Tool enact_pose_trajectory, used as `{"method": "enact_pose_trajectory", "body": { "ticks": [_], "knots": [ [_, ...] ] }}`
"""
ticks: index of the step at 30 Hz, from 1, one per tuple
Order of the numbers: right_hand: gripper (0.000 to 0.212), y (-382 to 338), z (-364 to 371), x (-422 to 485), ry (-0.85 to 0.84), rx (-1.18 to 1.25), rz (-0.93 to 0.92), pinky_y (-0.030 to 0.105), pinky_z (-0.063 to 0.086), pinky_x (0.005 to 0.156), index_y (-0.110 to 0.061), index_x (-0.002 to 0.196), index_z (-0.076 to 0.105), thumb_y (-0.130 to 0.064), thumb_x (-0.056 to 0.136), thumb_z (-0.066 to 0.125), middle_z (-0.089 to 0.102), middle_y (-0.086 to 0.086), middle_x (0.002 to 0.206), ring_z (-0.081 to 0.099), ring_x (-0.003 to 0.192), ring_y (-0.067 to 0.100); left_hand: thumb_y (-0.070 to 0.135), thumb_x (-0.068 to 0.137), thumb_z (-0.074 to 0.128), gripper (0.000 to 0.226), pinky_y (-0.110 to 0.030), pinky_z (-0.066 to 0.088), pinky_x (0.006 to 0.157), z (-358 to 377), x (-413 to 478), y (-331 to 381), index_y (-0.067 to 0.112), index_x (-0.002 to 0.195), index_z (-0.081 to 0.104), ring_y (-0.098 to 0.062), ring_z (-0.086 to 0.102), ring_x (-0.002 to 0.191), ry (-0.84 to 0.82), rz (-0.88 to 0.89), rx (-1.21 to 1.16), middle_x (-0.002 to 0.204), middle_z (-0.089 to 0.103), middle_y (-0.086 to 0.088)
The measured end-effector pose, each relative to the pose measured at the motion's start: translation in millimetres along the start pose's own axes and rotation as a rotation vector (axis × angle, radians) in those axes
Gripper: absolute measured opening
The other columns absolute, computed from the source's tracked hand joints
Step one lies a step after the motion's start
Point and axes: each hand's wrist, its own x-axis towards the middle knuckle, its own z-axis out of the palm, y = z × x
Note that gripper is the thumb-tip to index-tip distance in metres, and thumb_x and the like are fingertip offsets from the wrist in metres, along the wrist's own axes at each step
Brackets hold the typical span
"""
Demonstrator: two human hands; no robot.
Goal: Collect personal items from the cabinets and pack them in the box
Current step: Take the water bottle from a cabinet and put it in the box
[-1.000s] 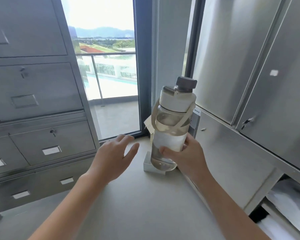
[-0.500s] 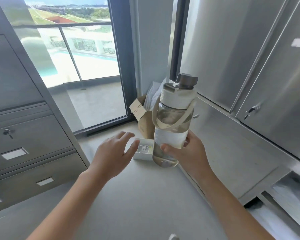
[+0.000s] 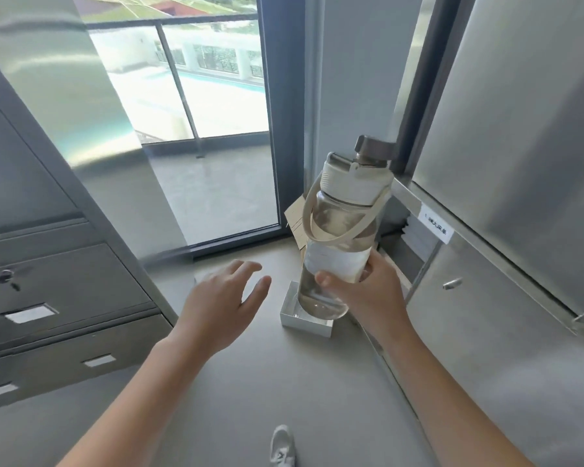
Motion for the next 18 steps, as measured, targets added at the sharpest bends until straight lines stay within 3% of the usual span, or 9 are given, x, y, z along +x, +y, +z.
{"method": "enact_pose_trajectory", "body": {
  "ticks": [13,18],
  "knots": [
    [0.056,42,86,185,-0.024,-0.094,0.099,0.046,0.06,0.083,-0.031,0.1,0.067,-0.055,0.054,0.087,0.075,-0.014,0.093,0.071,0.089,0.01,0.057,0.097,0.033,0.039,-0.033,0.048,0.082,69,185,-92,0.034,0.119,0.056,-0.011,0.062,0.104,-0.109,-0.032,-0.053,0.121,0.06,0.02],
    [0.058,81,93,242,-0.062,-0.142,0.144,0.04,0.06,0.08,-0.035,0.101,0.065,-0.058,0.053,0.088,0.075,-0.018,0.093,0.071,0.089,0.005,0.057,0.097,0.032,0.04,-0.034,0.048,0.083,111,232,-100,0.033,0.119,0.056,-0.012,0.062,0.103,-0.17,-0.081,-0.058,0.121,0.06,0.017]
  ]
}}
